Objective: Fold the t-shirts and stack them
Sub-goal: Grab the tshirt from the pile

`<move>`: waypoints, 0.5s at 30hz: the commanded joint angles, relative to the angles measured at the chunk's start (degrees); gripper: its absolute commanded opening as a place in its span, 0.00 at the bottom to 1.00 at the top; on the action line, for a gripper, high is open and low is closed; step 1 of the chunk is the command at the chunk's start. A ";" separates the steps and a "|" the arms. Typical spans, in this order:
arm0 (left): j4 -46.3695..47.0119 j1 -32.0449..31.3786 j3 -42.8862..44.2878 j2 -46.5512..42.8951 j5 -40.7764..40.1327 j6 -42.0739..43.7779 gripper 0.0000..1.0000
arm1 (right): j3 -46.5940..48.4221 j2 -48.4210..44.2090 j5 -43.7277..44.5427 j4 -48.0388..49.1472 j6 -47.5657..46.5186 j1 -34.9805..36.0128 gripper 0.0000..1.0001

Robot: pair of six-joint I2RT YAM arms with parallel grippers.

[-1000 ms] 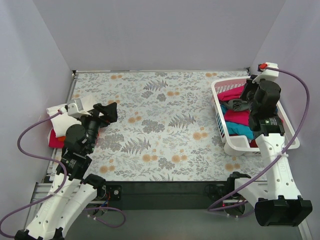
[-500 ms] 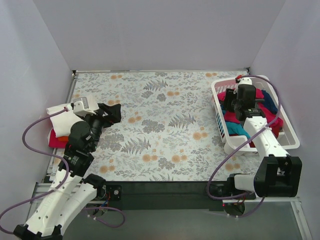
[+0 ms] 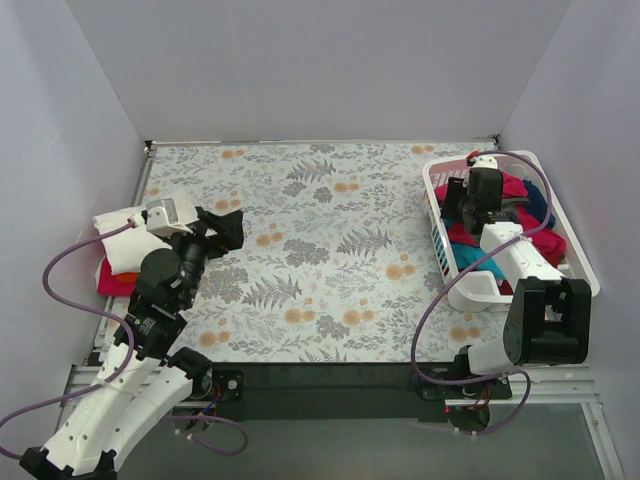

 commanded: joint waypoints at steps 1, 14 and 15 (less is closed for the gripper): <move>-1.52 -1.30 1.15 -0.52 -3.54 1.25 0.82 | 0.81 1.69 1.19 3.71 0.00 -0.55 0.54; -2.04 -4.20 1.24 -1.32 -8.11 2.04 0.82 | 0.28 2.05 0.49 4.59 0.26 -1.25 0.01; -2.04 -4.29 1.24 -1.32 -8.12 2.04 0.82 | 0.02 1.09 0.48 4.59 0.26 -1.25 0.01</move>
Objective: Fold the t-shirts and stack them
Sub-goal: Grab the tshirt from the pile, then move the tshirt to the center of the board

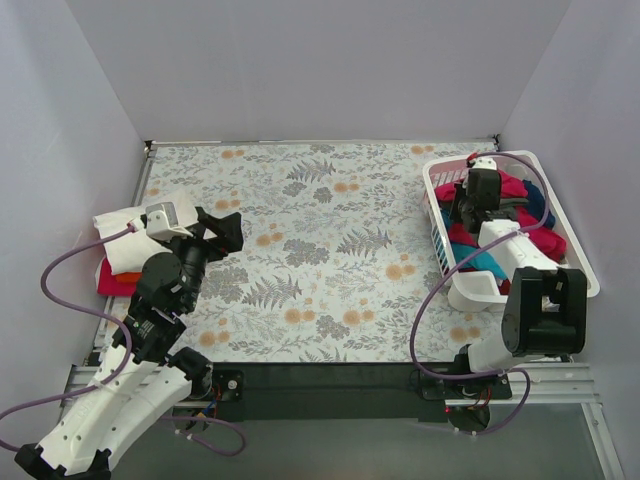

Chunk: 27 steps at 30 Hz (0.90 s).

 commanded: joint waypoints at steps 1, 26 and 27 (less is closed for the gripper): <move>-0.62 -0.44 1.22 -0.22 -2.04 0.97 0.82 | -0.31 -4.36 -0.28 1.45 0.26 -0.05 0.01; -3.25 -0.44 7.01 14.26 8.42 3.61 0.80 | 25.60 -23.99 0.32 -5.68 -4.74 32.42 0.01; -3.35 -0.53 7.10 15.41 8.25 3.34 0.79 | 25.61 -23.01 4.16 -5.41 -5.79 37.78 0.01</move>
